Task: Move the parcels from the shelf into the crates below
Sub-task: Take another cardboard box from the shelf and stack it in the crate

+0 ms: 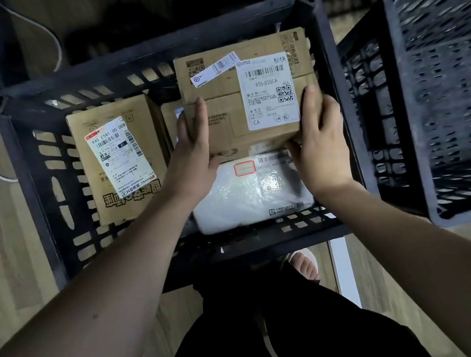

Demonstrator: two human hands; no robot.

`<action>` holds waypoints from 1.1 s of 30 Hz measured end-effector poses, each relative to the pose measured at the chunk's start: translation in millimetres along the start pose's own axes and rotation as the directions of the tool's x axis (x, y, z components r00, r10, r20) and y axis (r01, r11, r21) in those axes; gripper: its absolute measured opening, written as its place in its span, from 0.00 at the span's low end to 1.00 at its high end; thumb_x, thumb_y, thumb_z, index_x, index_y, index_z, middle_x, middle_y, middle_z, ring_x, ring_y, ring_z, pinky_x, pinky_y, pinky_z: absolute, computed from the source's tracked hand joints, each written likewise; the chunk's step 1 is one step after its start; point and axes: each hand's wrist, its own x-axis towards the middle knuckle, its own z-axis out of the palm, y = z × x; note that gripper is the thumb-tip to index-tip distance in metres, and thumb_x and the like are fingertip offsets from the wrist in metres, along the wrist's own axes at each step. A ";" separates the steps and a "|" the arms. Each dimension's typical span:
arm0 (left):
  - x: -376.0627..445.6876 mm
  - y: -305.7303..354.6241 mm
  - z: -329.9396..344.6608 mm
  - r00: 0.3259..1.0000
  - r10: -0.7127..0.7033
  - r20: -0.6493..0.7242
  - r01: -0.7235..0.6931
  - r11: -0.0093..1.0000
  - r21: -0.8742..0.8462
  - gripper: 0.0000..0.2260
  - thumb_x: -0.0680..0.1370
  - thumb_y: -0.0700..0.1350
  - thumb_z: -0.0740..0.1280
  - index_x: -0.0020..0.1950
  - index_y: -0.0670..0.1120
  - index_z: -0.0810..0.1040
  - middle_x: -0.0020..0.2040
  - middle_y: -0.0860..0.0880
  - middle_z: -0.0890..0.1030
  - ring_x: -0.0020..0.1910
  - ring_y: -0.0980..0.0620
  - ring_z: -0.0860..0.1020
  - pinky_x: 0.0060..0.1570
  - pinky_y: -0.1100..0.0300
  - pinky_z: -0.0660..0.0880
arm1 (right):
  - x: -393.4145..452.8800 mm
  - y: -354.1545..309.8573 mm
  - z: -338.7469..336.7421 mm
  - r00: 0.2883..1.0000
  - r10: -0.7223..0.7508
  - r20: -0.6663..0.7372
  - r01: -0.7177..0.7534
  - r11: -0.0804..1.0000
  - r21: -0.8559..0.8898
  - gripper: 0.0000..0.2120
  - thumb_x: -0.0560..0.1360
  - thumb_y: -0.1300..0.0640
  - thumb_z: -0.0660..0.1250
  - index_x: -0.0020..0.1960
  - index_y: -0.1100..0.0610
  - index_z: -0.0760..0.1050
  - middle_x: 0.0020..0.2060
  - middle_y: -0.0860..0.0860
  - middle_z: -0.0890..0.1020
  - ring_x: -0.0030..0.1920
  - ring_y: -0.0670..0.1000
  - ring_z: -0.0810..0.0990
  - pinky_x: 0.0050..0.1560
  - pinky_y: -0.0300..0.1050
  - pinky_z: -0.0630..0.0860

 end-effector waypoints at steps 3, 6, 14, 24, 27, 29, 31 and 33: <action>2.6 1.0 10.1 0.999 -0.017 -0.033 0.020 0.997 0.071 0.42 0.77 0.41 0.67 0.77 0.47 0.37 0.75 0.37 0.49 0.58 0.39 0.75 0.52 0.50 0.74 | 1.9 0.7 5.4 0.999 0.009 0.035 -0.008 0.999 -0.033 0.37 0.74 0.69 0.63 0.77 0.64 0.47 0.71 0.68 0.57 0.70 0.66 0.59 0.66 0.53 0.66; 9.3 -0.6 20.7 0.998 -0.060 0.009 0.059 0.993 0.103 0.41 0.78 0.44 0.67 0.77 0.46 0.37 0.76 0.35 0.46 0.67 0.37 0.68 0.59 0.49 0.70 | 6.1 1.0 11.6 0.993 0.031 0.117 -0.016 0.992 -0.126 0.36 0.75 0.72 0.56 0.77 0.63 0.41 0.75 0.65 0.48 0.75 0.63 0.49 0.72 0.50 0.56; 12.8 -3.8 37.3 0.951 -0.142 0.275 0.128 0.989 0.067 0.40 0.79 0.56 0.59 0.74 0.49 0.29 0.75 0.38 0.34 0.74 0.37 0.54 0.70 0.46 0.56 | 7.3 0.8 29.4 0.963 0.036 0.266 0.011 0.985 -0.171 0.35 0.78 0.60 0.58 0.77 0.63 0.42 0.77 0.56 0.44 0.77 0.56 0.44 0.74 0.45 0.44; 41.0 6.3 17.9 0.999 0.010 0.038 -0.025 0.907 0.420 0.52 0.68 0.67 0.67 0.77 0.40 0.44 0.77 0.41 0.41 0.76 0.43 0.41 0.74 0.47 0.44 | 50.3 -8.8 10.7 0.917 -0.194 0.348 0.247 0.962 -0.115 0.36 0.78 0.46 0.59 0.78 0.55 0.45 0.77 0.58 0.42 0.76 0.59 0.41 0.76 0.52 0.42; 52.4 2.6 17.8 0.995 -0.027 0.094 -0.018 0.893 0.450 0.57 0.66 0.68 0.68 0.76 0.38 0.38 0.77 0.41 0.37 0.76 0.43 0.37 0.73 0.49 0.41 | 66.6 -5.1 12.9 0.872 -0.154 0.465 0.249 0.957 -0.150 0.38 0.78 0.42 0.57 0.78 0.53 0.41 0.76 0.56 0.37 0.76 0.58 0.36 0.76 0.52 0.41; 53.6 3.5 17.2 0.992 -0.036 0.122 -0.023 0.891 0.454 0.57 0.66 0.68 0.68 0.76 0.38 0.38 0.76 0.41 0.36 0.75 0.44 0.36 0.73 0.49 0.42 | 70.0 -3.3 13.9 0.852 -0.135 0.505 0.253 0.952 -0.173 0.37 0.79 0.41 0.56 0.78 0.52 0.39 0.76 0.55 0.34 0.76 0.57 0.35 0.76 0.51 0.40; 53.8 6.8 15.0 0.989 -0.059 0.133 -0.011 0.882 0.471 0.57 0.66 0.68 0.68 0.76 0.38 0.38 0.76 0.41 0.35 0.75 0.44 0.36 0.74 0.49 0.43 | 70.0 -5.2 13.3 0.853 -0.127 0.506 0.260 0.945 -0.201 0.37 0.79 0.40 0.54 0.78 0.52 0.38 0.76 0.56 0.34 0.76 0.58 0.35 0.76 0.51 0.41; 53.0 12.9 11.1 0.986 -0.098 0.132 0.018 0.862 0.506 0.56 0.67 0.68 0.67 0.76 0.38 0.38 0.76 0.41 0.36 0.75 0.44 0.37 0.73 0.48 0.43 | 66.6 -11.1 9.6 0.864 -0.114 0.490 0.246 0.945 -0.214 0.36 0.79 0.41 0.54 0.78 0.53 0.40 0.76 0.57 0.37 0.76 0.58 0.38 0.76 0.51 0.42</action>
